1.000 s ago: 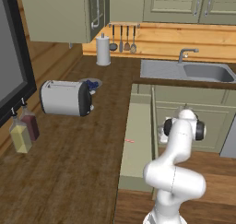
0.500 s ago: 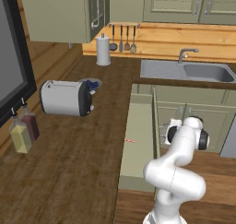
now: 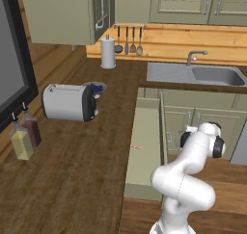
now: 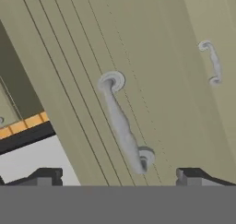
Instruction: Take a straw from the drawer in front and place it inside the glass cup on the dining counter.
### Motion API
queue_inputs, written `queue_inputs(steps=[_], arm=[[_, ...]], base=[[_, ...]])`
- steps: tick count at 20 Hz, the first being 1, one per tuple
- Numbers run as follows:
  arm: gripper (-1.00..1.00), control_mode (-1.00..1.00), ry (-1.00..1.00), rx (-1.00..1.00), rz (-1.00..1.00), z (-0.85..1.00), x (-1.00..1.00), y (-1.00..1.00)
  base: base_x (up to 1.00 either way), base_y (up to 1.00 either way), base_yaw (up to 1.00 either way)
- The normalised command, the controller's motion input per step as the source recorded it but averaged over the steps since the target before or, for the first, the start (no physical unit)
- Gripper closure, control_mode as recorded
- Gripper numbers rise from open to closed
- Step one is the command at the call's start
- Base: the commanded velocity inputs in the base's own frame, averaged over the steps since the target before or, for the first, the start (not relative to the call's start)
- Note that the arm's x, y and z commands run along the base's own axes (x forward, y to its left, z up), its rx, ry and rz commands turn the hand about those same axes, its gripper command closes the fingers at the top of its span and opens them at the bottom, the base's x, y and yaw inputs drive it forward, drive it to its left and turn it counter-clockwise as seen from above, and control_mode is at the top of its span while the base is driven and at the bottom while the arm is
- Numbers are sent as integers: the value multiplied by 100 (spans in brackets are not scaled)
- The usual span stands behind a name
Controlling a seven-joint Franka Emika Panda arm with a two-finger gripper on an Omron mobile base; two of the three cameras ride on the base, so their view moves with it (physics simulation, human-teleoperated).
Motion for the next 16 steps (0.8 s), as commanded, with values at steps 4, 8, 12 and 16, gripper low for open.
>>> queue_inputs(steps=[4, 8, 12, 16], arm=[[-100, -100, 0, -33, -3, 68, -78, 64], [-100, -100, 0, -32, 0, 93, -39, 59], [-100, -100, 3, -23, 0, 91, -11, 32], [-100, -100, 6, -11, 0, 55, -21, 0]], base=[[0, 0, 0], [0, 0, 0], [0, 0, 0], [0, 0, 0]])
